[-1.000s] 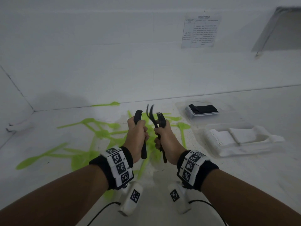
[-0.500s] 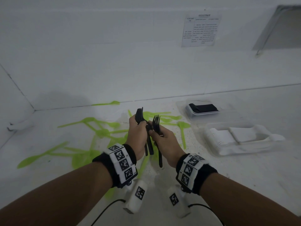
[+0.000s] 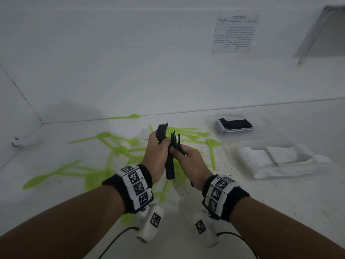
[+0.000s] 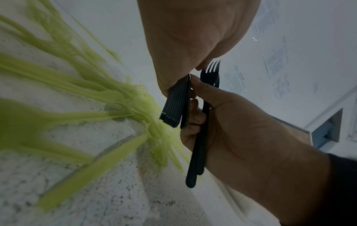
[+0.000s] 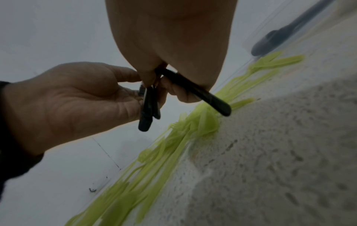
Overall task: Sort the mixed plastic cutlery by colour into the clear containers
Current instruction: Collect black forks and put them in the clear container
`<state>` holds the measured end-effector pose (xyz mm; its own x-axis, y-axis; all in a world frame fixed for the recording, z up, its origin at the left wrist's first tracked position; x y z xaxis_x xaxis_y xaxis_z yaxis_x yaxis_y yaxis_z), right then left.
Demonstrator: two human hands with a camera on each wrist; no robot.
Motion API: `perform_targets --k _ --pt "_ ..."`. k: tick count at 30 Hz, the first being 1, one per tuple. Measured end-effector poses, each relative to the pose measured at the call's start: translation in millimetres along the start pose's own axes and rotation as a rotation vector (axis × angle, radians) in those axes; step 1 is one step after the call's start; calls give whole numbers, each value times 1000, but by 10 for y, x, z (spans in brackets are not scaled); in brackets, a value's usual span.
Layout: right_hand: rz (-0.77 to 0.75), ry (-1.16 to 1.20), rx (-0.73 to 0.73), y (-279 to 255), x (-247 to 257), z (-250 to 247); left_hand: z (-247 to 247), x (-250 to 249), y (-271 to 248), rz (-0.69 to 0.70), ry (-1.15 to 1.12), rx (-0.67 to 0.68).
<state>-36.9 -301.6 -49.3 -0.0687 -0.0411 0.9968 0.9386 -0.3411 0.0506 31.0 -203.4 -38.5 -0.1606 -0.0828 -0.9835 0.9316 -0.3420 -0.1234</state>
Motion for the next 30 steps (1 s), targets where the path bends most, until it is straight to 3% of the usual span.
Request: perform_targets --k 6,11,16,22,30 --pt "32 -18 68 15 6 64 -67 23 10 -18 -2 -11" --pt "149 192 -93 96 -19 8 -96 31 19 -44 -43 11" --pt "109 68 -69 153 74 21 -27 29 -41 -19 -37 76" --pt "-7 25 -135 179 49 57 -57 34 0 19 -46 58" --pt "25 159 -86 215 60 73 -71 31 42 71 -35 167"
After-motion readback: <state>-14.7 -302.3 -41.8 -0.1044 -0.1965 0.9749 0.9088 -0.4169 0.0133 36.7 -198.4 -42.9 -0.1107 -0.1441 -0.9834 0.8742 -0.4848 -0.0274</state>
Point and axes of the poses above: each hand's wrist, its own y-axis towards the middle knuckle, its own z-axis out of the palm, x = y × z, the point moved 4 cm from there along y, towards the middle knuckle, and after that the axes turned 5 degrees about y, right-handed, at the moved point
